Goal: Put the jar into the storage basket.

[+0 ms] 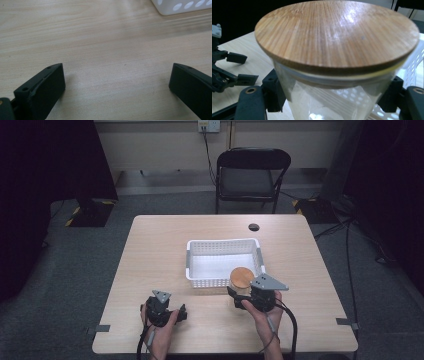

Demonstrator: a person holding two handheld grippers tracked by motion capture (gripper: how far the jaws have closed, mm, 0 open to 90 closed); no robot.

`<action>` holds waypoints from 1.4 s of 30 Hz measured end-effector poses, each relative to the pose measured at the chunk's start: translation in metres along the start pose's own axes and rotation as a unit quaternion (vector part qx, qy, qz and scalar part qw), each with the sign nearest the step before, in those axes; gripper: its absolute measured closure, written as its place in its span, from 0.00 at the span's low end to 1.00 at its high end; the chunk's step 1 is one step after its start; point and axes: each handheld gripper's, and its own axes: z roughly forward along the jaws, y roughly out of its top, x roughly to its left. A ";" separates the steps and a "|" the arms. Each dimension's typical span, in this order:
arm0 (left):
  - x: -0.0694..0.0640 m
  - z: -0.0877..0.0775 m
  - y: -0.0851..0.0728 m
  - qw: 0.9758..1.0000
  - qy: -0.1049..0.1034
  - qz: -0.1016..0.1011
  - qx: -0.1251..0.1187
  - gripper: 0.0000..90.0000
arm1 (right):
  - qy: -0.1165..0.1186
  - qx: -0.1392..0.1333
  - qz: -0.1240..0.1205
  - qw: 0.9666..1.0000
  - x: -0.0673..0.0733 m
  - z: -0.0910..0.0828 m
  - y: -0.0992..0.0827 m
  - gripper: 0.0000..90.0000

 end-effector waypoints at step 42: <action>0.000 0.000 0.000 1.000 0.000 0.000 0.000 0.00 | -0.013 -0.006 -0.023 1.000 -0.022 -0.005 0.083 0.28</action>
